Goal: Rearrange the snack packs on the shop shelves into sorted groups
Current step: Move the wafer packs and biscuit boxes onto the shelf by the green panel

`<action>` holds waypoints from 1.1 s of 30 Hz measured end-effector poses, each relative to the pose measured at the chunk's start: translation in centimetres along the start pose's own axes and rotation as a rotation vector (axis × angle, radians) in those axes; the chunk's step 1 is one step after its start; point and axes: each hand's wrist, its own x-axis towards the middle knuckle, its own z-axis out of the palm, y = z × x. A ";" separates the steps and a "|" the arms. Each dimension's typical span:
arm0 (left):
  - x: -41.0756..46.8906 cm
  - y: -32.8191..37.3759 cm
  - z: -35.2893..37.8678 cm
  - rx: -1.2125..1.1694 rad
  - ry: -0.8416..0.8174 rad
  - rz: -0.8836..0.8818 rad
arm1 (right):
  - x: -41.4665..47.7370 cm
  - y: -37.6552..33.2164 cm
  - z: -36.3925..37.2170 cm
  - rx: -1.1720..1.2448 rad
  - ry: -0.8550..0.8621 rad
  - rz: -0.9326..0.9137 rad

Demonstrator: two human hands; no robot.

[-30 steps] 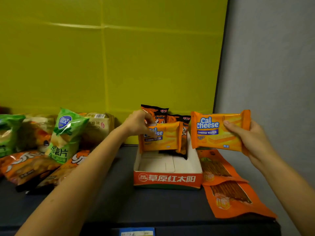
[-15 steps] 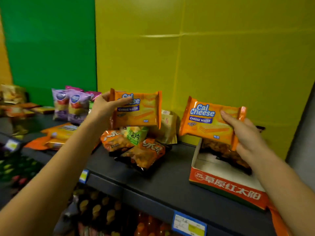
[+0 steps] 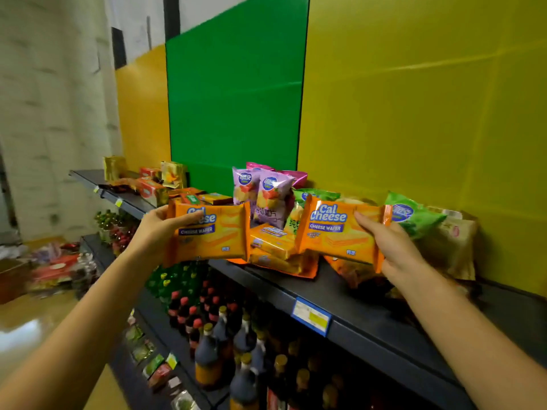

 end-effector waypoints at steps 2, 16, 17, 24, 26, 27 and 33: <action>1.6 -0.2 -4.1 0.023 0.019 -0.010 | 1.1 1.8 4.1 0.024 0.003 0.013; 12.7 -1.3 -20.8 0.037 0.208 0.011 | 12.0 8.6 27.5 0.072 -0.032 0.009; 13.8 -1.6 -21.4 0.037 0.213 0.020 | 12.9 8.9 28.8 0.075 -0.034 0.018; 24.0 -3.1 -24.1 0.026 0.205 0.058 | 22.1 12.6 36.5 0.028 0.030 -0.017; 27.4 -3.2 -24.5 0.039 0.177 0.063 | 25.0 13.2 38.4 0.000 0.041 -0.020; 29.0 -3.2 -24.6 0.050 0.161 0.066 | 26.6 13.5 39.3 -0.018 0.052 -0.031; 37.8 -3.9 -25.2 0.062 0.092 0.097 | 33.2 15.0 42.7 -0.097 0.106 -0.047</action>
